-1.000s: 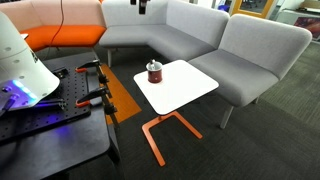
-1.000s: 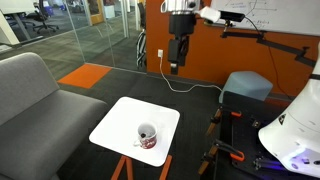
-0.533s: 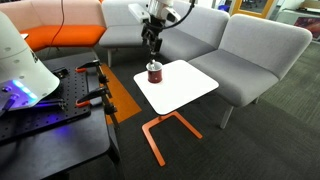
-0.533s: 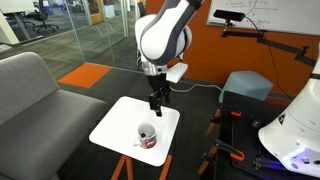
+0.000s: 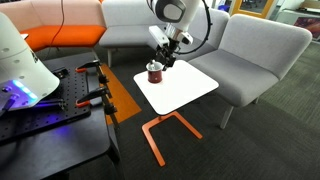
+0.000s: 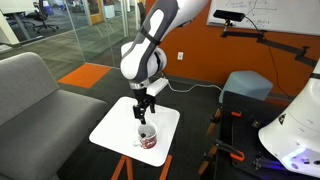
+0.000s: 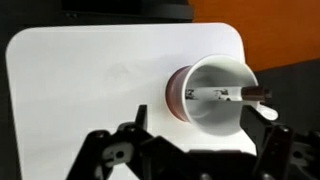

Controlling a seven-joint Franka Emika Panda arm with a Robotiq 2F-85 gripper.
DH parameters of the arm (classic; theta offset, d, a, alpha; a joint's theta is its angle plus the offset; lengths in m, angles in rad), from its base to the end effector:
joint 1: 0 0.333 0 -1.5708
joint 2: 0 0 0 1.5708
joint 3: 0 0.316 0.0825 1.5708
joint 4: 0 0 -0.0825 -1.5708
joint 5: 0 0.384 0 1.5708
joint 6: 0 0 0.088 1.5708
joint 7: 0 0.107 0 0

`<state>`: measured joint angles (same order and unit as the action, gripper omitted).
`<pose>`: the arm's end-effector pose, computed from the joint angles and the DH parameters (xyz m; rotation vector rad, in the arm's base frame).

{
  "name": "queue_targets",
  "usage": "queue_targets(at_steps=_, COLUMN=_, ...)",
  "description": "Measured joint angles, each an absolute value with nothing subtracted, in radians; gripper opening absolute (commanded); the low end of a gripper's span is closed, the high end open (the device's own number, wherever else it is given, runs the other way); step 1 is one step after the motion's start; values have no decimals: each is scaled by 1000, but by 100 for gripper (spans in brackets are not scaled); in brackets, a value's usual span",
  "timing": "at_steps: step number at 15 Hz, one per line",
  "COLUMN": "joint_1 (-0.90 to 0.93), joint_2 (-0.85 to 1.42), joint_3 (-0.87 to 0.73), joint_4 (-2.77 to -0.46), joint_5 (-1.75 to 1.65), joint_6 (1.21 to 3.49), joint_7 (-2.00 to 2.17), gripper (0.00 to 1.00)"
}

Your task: Move the cup to the right on the table

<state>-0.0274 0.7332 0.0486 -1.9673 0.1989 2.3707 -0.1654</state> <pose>0.5602 0.0157 0.0715 -2.9333 -0.0198 0.4717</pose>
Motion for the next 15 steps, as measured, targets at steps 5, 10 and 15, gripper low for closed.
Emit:
queue_targets(at_steps=5, joint_1=-76, joint_2=845, joint_3=83, joint_4=-1876, joint_5=198, joint_6=2348, joint_7=-257, gripper=74)
queue_targets(at_steps=10, joint_1=-114, joint_2=885, joint_3=118, joint_4=-1837, joint_5=196, joint_6=2332, joint_7=-348, gripper=46)
queue_targets(at_steps=15, joint_1=-133, joint_2=888, joint_3=133, joint_4=-1822, joint_5=196, joint_6=2323, joint_7=-396, gripper=8)
